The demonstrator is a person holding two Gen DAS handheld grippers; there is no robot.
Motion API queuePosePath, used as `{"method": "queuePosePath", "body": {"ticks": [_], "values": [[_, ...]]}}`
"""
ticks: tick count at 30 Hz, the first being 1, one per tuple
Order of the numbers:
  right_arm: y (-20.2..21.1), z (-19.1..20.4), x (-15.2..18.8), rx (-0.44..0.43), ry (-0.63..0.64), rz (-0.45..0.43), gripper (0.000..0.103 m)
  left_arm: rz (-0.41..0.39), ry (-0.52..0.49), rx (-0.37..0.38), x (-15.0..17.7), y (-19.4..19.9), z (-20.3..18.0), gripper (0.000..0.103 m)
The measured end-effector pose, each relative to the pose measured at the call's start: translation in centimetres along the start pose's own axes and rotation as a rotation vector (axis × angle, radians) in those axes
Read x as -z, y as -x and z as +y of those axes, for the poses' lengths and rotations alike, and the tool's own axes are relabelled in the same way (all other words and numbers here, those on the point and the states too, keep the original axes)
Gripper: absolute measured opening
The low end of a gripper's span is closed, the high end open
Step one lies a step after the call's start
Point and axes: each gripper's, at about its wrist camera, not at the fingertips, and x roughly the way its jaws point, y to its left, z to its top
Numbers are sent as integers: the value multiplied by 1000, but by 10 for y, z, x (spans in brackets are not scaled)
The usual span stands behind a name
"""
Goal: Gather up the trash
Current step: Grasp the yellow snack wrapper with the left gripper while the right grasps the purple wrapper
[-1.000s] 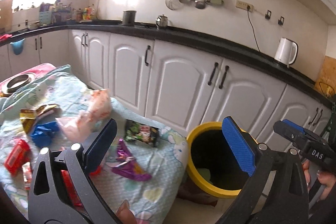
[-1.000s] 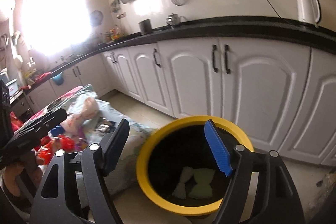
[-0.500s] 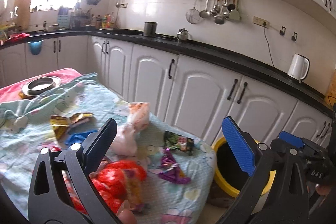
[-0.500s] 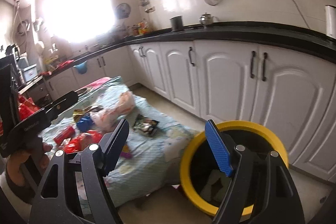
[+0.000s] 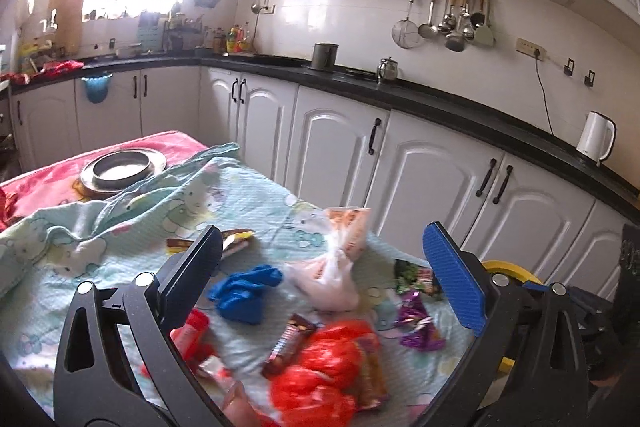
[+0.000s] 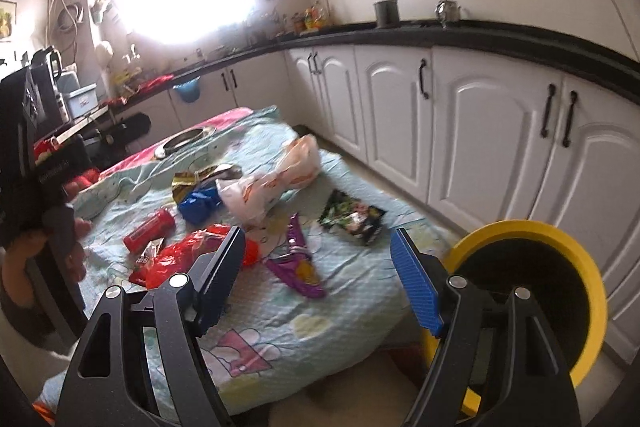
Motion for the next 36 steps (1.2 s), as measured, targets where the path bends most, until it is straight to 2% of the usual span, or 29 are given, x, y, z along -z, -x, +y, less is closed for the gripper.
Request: {"method": "queuePosePath", "body": {"ticks": [9, 15, 17, 22, 26, 29, 36], "values": [[-45, 13, -3, -17, -1, 69, 72, 97, -23, -58, -6, -26, 48, 92], [-68, 14, -4, -12, 9, 116, 71, 202, -72, -75, -10, -67, 77, 92], [-75, 13, -3, -9, 10, 135, 69, 254, -117, -79, -9, -85, 83, 91], [-91, 10, -1, -16, -9, 176, 61, 378, -138, -59, -4, -122, 97, 82], [-100, 10, -1, -18, -13, 197, 54, 439, -170, -59, 0, -145, 99, 80], [-104, 10, -1, -18, -11, 207, 51, 485, -173, -40, 3, -160, 102, 75], [-117, 8, 2, -26, -23, 245, 42, 569, -199, -51, 11, -185, 107, 66]]}}
